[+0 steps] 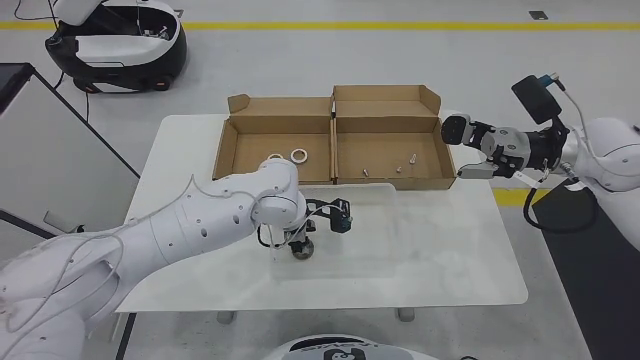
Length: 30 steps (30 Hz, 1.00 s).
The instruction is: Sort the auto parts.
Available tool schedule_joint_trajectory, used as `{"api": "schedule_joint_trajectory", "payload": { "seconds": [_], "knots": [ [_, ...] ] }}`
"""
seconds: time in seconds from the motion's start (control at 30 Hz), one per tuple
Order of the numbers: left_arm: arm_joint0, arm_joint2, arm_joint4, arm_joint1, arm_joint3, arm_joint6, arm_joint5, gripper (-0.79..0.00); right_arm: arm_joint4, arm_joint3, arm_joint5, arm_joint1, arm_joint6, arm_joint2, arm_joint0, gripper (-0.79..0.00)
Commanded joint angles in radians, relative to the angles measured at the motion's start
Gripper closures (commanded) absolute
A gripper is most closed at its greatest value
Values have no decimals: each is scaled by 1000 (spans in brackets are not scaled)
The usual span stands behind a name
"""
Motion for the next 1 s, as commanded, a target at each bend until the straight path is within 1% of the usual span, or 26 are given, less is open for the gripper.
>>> {"api": "schedule_joint_trajectory", "payload": {
  "seconds": [0.0, 0.03, 0.07, 0.13, 0.23, 0.43, 0.57, 0.83, 0.97],
  "knots": [
    [4, 0, 1, -1, -1, -2, 2, -397, 0, 0, 0, 0, 0, 0, 0, -785],
    [4, 0, 2, -1, 0, -5, 5, -403, 0, 0, 0, 0, 0, 0, 0, -785],
    [6, 0, 4, -2, 0, -8, 8, -428, 0, 0, 0, 0, 0, 0, 0, -785],
    [9, 0, 7, -3, 1, -12, 12, -428, 0, 0, 0, 0, 0, 0, 0, -785],
    [14, 0, 9, -5, 0, -13, 13, -394, 0, 0, 0, 0, 0, 0, 0, -785],
    [8, 0, 31, -15, 11, -15, 16, -369, 0, 0, 0, 0, 0, 0, 0, -785],
    [3, 0, 51, -29, 36, -13, 13, -376, 0, 0, 0, 0, 0, 0, 0, -785],
    [-25, 0, 61, -61, 87, -6, 6, -354, 0, 0, 0, 0, 0, 0, 0, -785],
    [-36, 0, 43, -72, 92, 1, -1, -351, 0, 0, 0, 0, 0, 0, 0, -785]
  ]
}}
